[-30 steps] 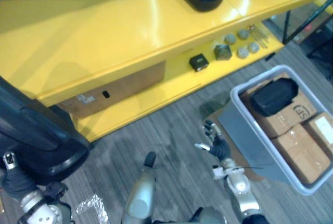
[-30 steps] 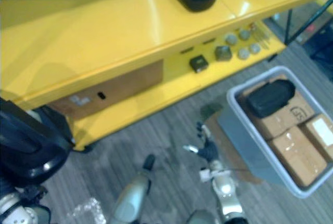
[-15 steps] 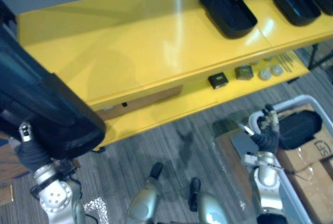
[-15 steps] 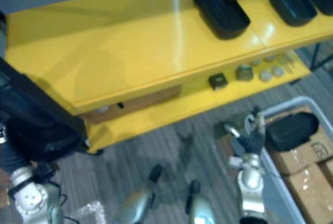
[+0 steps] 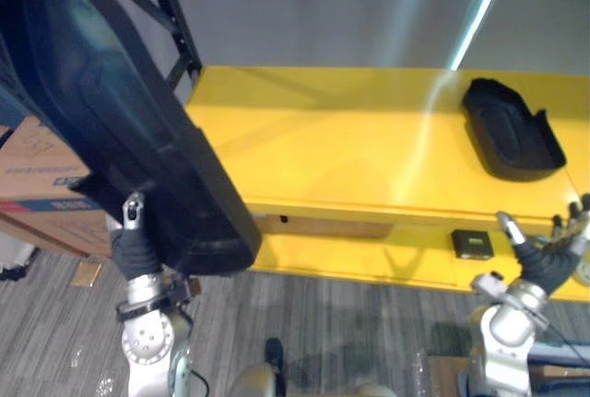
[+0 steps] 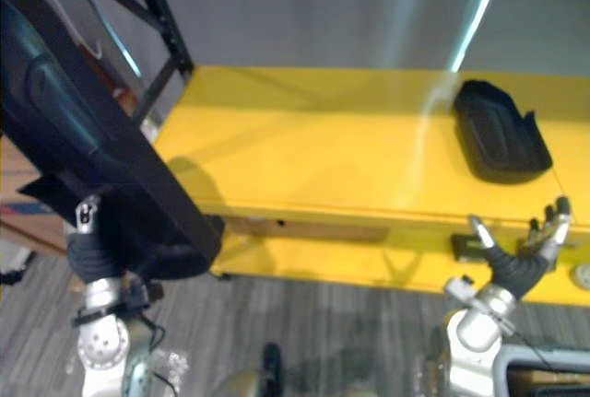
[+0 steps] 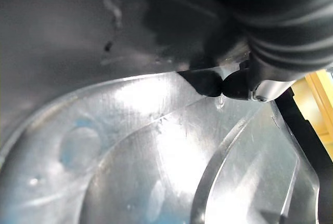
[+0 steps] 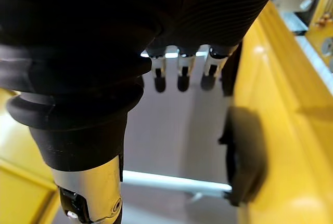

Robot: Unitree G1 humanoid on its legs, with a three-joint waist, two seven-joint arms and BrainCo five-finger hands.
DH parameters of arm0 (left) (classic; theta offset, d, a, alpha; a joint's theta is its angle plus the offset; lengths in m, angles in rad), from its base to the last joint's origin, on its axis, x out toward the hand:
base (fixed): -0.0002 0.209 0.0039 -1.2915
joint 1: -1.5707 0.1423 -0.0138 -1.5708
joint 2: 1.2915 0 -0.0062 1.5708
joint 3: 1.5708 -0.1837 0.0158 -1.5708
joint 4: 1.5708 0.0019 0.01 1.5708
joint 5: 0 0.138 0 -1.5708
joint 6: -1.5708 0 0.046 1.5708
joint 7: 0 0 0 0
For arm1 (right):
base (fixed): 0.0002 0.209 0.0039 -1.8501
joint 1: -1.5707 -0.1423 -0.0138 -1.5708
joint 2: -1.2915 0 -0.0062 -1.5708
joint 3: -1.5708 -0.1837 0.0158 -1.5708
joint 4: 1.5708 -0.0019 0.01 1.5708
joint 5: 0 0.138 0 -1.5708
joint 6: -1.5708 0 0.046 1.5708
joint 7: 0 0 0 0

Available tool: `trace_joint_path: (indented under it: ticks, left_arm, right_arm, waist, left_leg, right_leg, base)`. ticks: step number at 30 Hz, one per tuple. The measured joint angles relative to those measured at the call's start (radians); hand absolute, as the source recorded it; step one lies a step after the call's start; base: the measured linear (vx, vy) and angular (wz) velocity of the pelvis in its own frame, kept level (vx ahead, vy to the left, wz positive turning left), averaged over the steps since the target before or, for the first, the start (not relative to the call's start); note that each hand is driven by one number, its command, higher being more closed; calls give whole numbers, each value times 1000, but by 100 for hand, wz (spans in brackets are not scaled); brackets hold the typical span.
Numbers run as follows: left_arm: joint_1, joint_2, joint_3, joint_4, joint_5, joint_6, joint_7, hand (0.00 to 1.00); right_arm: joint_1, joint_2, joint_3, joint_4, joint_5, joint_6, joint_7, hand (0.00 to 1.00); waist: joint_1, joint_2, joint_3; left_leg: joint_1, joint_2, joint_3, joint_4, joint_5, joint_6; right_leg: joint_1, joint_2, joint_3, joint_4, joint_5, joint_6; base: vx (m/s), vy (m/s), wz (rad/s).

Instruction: Walk over and take plastic housings, then place them on the shelf

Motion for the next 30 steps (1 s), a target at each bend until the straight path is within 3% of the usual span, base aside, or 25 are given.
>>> trace_joint_path:
  ticks: [4, 5, 8, 12, 14, 16, 18, 23, 25, 30]
  left_arm:
    - [28, 13, -41, 11, 14, 55, -39, 100]
    - [25, 14, -51, 10, 29, 59, -68, 100]
    - [2, 36, -84, 10, 41, 66, -96, 100]
    - [-84, 81, -170, 29, 40, 105, -107, 100]
    - [-134, 101, -210, 55, 41, 131, -103, 100]
    - [-183, 106, -242, 71, 41, 174, -95, 100]
    - [-214, 112, -256, 84, 41, 206, -88, 100]
    - [-352, 163, -337, 206, 45, 302, -66, 100]
    - [-446, 193, -372, 313, 75, 364, -60, 100]
    - [-660, 260, -405, 531, 81, 474, -17, 100]
  right_arm:
    - [80, 24, -6, 9, 4, 4, -7, 0]
    - [122, 37, 6, 15, 3, 20, 12, 0]
    - [171, 56, 58, 63, -1, 36, 53, 0]
    - [210, 88, 103, 129, -25, 43, 50, 0]
    - [224, 92, 104, 135, -17, 11, 59, 0]
    - [248, 90, 115, 141, -13, -21, 110, 0]
    - [272, 85, 151, 159, 9, -17, 166, 0]
    - [298, 69, 240, 324, 24, 66, 248, 0]
    - [281, 43, 260, 425, 24, 92, 253, 0]
    - [273, 1, 287, 522, 20, 113, 289, 0]
  waist:
    - [-25, 22, -1]
    - [-44, 31, -6]
    - [-54, 40, -12]
    - [-70, 24, -2]
    - [-77, 24, -1]
    - [-105, 27, 0]
    - [-126, 28, 0]
    - [-129, 44, 4]
    - [-153, 55, 9]
    - [-186, 58, 17]
  left_leg:
    - [28, 35, 58, -62, 18, -26]
    - [39, 33, 66, -78, 25, -37]
    - [67, 31, 113, -106, 28, -41]
    - [66, 30, 147, -108, 21, -32]
    - [65, 27, 166, -108, 17, -29]
    - [67, 24, 175, -114, 16, -27]
    - [68, 26, 186, -114, 16, -27]
    - [68, 38, 226, -115, 16, -27]
    - [65, 38, 229, -115, 17, -27]
    - [65, 39, 253, -115, 19, -28]
  right_leg:
    - [9, 30, 5, -36, 1, -8]
    - [15, 32, 11, -36, 7, -4]
    - [9, 30, 56, -45, 22, 4]
    - [-6, 28, 87, -59, 42, 10]
    - [-16, 25, 108, -61, 46, 13]
    - [-16, 23, 118, -70, 52, 15]
    - [-18, 25, 127, -74, 56, 15]
    - [-42, 36, 174, -81, 72, 8]
    - [-49, 37, 181, -84, 78, 8]
    - [-73, 37, 212, -70, 79, 8]
  base:
    - [10, -109, -6]
    - [66, -33, -9]
    - [67, 21, -36]
    - [16, 52, -26]
    - [-9, 59, -26]
    - [-19, 42, -14]
    - [-20, 26, -17]
    - [-22, 14, -24]
    - [-12, 28, -12]
    - [3, 25, -16]
